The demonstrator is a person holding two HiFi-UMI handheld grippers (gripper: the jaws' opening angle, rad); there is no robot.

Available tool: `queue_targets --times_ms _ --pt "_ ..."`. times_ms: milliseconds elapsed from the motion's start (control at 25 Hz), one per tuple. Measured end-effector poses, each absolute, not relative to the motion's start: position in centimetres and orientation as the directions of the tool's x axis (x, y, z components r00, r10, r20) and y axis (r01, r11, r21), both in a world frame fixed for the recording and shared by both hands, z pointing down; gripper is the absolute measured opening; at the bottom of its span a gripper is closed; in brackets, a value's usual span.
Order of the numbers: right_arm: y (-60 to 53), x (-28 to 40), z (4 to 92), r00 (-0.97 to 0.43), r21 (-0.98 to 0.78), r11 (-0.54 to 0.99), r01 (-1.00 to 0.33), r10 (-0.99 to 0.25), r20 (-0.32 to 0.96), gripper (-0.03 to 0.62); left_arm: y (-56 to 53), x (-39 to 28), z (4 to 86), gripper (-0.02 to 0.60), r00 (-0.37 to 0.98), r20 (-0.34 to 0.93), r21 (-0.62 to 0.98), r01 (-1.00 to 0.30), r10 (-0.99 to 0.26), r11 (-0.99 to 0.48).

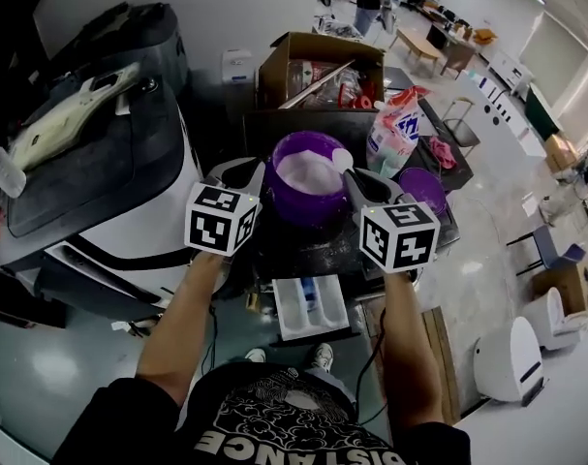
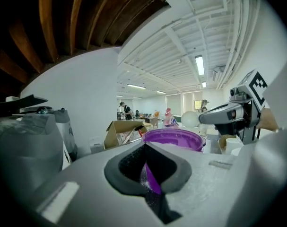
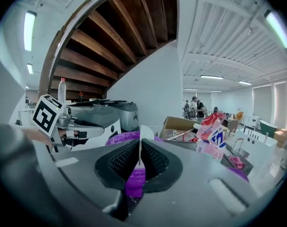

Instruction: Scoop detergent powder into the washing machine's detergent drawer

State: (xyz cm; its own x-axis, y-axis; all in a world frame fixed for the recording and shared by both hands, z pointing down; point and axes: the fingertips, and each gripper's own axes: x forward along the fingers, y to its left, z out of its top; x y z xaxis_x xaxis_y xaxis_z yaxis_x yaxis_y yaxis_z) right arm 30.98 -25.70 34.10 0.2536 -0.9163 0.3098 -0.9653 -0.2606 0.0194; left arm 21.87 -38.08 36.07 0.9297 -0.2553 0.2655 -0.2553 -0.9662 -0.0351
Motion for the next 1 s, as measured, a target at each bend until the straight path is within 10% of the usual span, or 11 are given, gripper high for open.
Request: queue_targets --times_ms 1000 --pt "-30.5 30.9 37.0 -0.255 0.084 0.38 -0.921 -0.752 0.608 0.038 -34.9 20.5 35.8 0.002 0.758 0.326 -0.115 -0.561 -0.565 -0.82"
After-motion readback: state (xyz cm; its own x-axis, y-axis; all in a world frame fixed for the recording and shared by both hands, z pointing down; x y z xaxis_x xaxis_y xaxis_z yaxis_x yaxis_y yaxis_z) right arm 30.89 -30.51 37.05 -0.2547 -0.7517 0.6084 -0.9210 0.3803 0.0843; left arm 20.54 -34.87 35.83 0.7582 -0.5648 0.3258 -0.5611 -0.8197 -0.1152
